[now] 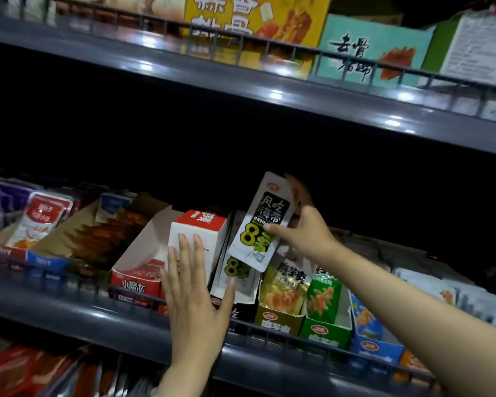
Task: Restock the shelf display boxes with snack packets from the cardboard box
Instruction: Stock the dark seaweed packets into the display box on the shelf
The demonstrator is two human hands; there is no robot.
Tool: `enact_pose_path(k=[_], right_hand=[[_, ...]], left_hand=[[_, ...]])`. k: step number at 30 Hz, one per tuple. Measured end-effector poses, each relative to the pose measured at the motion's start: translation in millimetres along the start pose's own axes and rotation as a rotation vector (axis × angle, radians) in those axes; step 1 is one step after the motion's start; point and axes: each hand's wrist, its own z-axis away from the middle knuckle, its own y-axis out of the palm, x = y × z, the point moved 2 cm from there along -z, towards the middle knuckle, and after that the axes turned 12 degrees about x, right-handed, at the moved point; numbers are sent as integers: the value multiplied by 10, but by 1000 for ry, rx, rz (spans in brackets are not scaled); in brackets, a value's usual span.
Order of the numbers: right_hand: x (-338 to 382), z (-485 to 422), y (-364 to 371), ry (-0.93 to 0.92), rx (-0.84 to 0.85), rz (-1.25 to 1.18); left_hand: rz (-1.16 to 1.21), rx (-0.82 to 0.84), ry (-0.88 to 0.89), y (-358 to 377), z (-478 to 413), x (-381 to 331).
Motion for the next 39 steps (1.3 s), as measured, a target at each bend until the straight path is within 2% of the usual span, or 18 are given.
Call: enact_pose_path(k=[9,16,20,25,31,35,39], right_hand=[[-317,-329,328,41,97,225],[-427,-437,455,138,36,405],[-480,-427,499,163,53,658],[-411,-411,531,158,125,817],[-348,-370,483,173,150,784],[-249,-187,348,92,159,643],[-100,314,133,124,169,505]], left_hand=[[-3,9,12,23,-4,-11],[-14,8,21,25,-4,-12],[-9,15,28,27,5,-1],[-10,3,27,23,20,18],[-19,-2,23,4,24,-15],[-30,27,18,-62,26,-35],[-17,73,40,-180,98,-177]])
